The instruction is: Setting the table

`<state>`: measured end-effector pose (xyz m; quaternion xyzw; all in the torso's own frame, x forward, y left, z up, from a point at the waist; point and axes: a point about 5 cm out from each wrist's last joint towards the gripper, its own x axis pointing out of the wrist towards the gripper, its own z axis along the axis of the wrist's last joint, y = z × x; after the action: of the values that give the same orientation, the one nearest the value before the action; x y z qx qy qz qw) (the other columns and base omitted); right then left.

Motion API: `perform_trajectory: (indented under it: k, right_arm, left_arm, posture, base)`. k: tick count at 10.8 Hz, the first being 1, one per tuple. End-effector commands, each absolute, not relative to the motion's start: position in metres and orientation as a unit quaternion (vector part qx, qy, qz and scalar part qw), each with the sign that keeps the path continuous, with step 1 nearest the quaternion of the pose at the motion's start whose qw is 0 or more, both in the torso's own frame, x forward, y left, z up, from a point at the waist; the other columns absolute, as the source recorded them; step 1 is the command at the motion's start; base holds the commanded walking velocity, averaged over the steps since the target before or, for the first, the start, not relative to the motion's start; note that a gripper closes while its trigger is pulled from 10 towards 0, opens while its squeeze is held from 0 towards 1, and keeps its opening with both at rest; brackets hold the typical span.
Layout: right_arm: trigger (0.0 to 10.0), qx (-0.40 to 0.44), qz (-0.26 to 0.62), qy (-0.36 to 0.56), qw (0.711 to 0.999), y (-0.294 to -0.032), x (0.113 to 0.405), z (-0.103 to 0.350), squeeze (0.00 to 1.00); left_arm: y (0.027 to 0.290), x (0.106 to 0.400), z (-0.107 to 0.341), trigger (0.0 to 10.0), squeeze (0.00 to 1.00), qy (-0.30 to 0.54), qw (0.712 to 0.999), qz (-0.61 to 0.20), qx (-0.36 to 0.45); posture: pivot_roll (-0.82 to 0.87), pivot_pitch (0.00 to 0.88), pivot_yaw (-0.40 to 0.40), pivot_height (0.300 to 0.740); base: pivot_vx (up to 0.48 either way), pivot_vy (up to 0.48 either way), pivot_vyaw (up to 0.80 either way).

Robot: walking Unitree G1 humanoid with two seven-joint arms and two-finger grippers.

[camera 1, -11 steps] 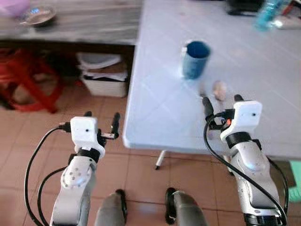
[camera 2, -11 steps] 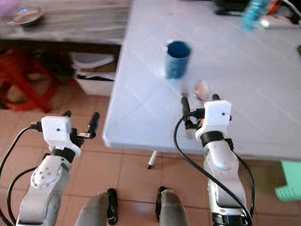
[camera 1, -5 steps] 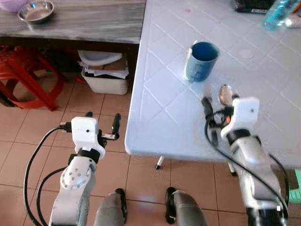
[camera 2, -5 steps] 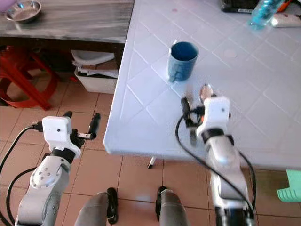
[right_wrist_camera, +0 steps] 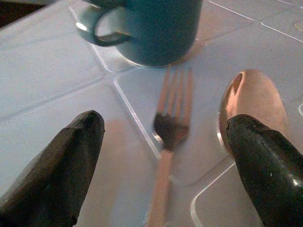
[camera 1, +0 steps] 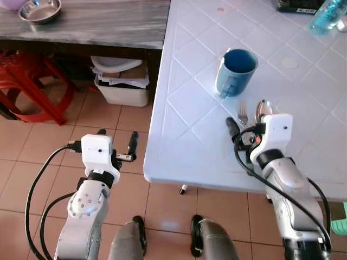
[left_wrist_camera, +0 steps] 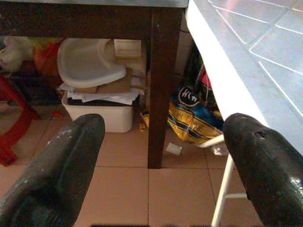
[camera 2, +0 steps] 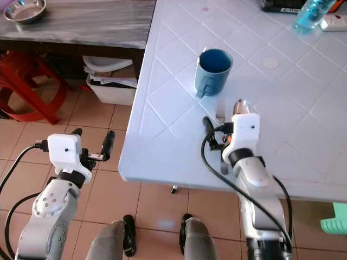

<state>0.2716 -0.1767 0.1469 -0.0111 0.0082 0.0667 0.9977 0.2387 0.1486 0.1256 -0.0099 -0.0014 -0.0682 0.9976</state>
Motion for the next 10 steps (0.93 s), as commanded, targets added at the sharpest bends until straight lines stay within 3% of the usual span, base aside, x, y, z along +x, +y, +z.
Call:
perform_trajectory:
  k: [1,6,7,10]
  right_arm:
    - [10.0,-0.006,0.076,0.012,0.997,-0.171,0.266,0.148,0.0]
    - [10.0,-0.002,0.074,0.053,0.996,-0.169,0.26,0.142,0.0]
    - [0.0,0.024,0.064,0.087,0.994,-0.171,0.259,0.134,0.0]
    - [0.0,0.009,0.073,0.117,0.99,-0.174,0.262,0.129,0.0]
  left_arm:
    - [0.151,0.236,0.126,10.0,0.0,0.003,0.998,-0.068,-0.008]
    - [0.15,0.235,0.125,10.0,0.0,0.007,0.997,-0.075,-0.01]
    - [0.15,0.235,0.125,10.0,0.0,0.009,0.997,-0.079,-0.011]
    - [0.141,0.23,0.128,10.0,0.0,0.005,0.989,-0.142,-0.038]
  posture:
    - [-0.02,0.275,0.017,0.74]
    - [-0.02,0.282,0.012,0.74]
    - [-0.03,0.283,0.012,0.74]
    - [-0.03,0.29,0.012,0.74]
  base:
    - [0.0,0.0,0.0]
    - [0.0,0.0,0.0]
    - [0.0,0.0,0.0]
    - [0.0,0.0,0.0]
